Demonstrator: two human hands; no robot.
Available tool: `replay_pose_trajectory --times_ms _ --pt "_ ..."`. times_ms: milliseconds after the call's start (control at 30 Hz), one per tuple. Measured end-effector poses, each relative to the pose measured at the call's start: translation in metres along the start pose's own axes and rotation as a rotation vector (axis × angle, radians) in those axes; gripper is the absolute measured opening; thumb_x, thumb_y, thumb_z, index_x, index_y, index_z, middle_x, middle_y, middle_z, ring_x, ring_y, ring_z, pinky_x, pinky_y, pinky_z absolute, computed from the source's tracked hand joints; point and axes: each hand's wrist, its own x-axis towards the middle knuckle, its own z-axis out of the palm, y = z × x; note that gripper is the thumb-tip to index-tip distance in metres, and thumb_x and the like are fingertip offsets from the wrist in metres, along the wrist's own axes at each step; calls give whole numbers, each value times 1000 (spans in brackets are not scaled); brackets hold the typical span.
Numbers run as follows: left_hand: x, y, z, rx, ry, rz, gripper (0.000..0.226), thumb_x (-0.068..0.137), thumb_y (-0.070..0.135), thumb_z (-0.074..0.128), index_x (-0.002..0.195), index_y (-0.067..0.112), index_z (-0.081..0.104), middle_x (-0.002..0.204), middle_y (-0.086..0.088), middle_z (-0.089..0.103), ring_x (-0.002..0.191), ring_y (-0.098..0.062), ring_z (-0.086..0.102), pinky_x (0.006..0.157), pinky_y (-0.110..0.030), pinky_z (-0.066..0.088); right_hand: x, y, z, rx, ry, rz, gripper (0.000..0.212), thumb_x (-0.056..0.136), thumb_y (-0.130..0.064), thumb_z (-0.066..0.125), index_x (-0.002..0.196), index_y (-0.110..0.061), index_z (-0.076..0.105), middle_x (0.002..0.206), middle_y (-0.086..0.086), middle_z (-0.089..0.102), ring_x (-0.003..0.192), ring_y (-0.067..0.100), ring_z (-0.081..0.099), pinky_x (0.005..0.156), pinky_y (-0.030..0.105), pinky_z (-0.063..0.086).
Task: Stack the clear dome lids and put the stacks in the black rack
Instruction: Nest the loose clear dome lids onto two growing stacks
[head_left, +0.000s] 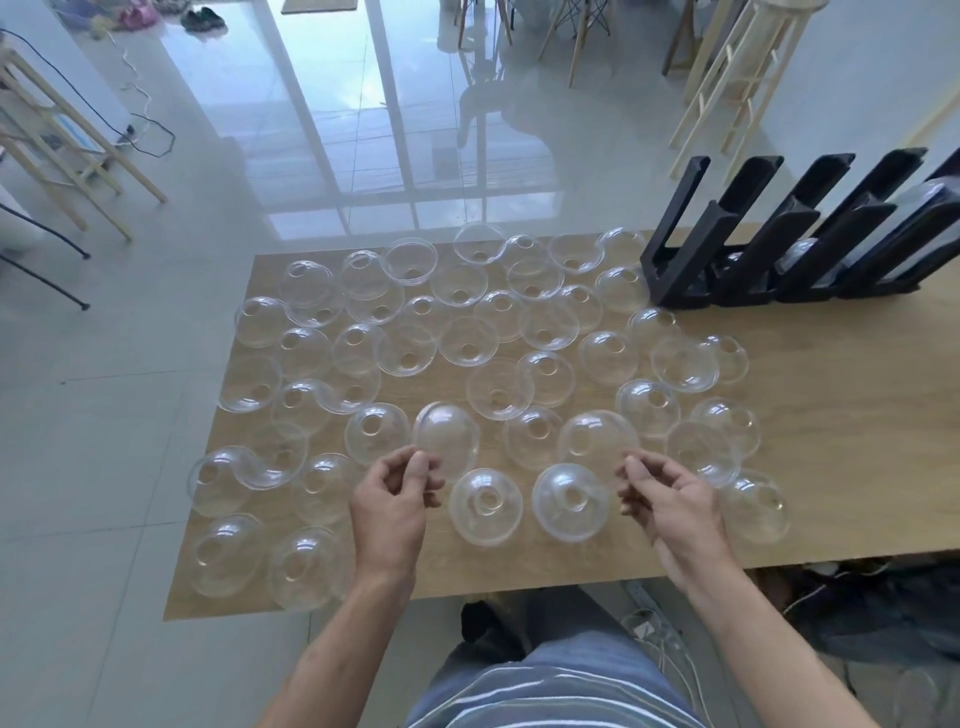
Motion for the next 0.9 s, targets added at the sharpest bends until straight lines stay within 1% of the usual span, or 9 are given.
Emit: replay_pose_trajectory --times_ms 100,233,367,467,533,567,667,767,900 --pt "-18 -24 -2 -88 -35 -147 13 102 13 67 114 10 70 96 -14 80 70 -16 70 61 -25 58 -5 20 -4 140 -20 182 19 101 2 62 119 5 68 86 13 74 67 16 63 54 23 56" --pt "-32 -49 3 1 -26 -230 14 106 9 59 117 14 67 89 -12 79 61 -16 65 58 -31 55 -3 41 -11 56 0 243 18 102 3 61 119 2 68 84 14 74 67 18 64 55 25 58" --pt "-33 -55 7 128 26 -189 14 108 13 54 114 18 65 82 -4 78 58 -16 67 59 -36 60 2 51 -15 -332 59 64 15 105 -6 60 113 -11 72 81 9 77 66 17 70 60 27 60" --pt "-28 -51 9 204 40 -175 12 109 19 52 113 22 62 71 -5 75 60 -19 72 64 -41 63 3 54 -16 -632 70 -135 14 107 -20 58 110 -26 70 75 0 76 63 7 71 58 18 55" --pt "-25 -48 10 262 31 -182 12 109 22 50 115 23 61 67 -7 74 60 -19 73 68 -43 65 4 55 -16 -760 76 -220 13 106 -24 58 113 -27 69 79 -3 75 68 5 72 62 14 53" --pt "-23 -47 10 290 31 -186 13 109 22 50 116 23 60 69 -7 75 60 -19 73 66 -40 64 4 55 -15 -795 80 -240 15 106 -24 57 115 -25 69 87 -4 75 75 6 73 68 17 54" --pt "-20 -44 9 361 31 -192 20 109 24 48 127 22 57 74 -7 76 57 -19 73 59 -30 59 4 53 -13 -843 94 -248 23 107 -25 55 125 -20 68 104 0 74 95 18 72 90 40 58" --pt "-19 -39 9 380 13 -197 31 110 27 50 140 22 51 78 -7 75 57 -17 72 59 -28 57 0 48 -9 -846 97 -277 26 107 -25 55 129 -20 66 110 -2 71 95 14 69 91 40 56" --pt "-17 -30 10 357 -19 -196 42 109 28 54 149 19 46 91 -11 74 64 -17 74 63 -28 59 -8 45 -4 -883 71 -348 32 107 -32 55 136 -20 62 121 -8 60 105 11 63 95 39 53"
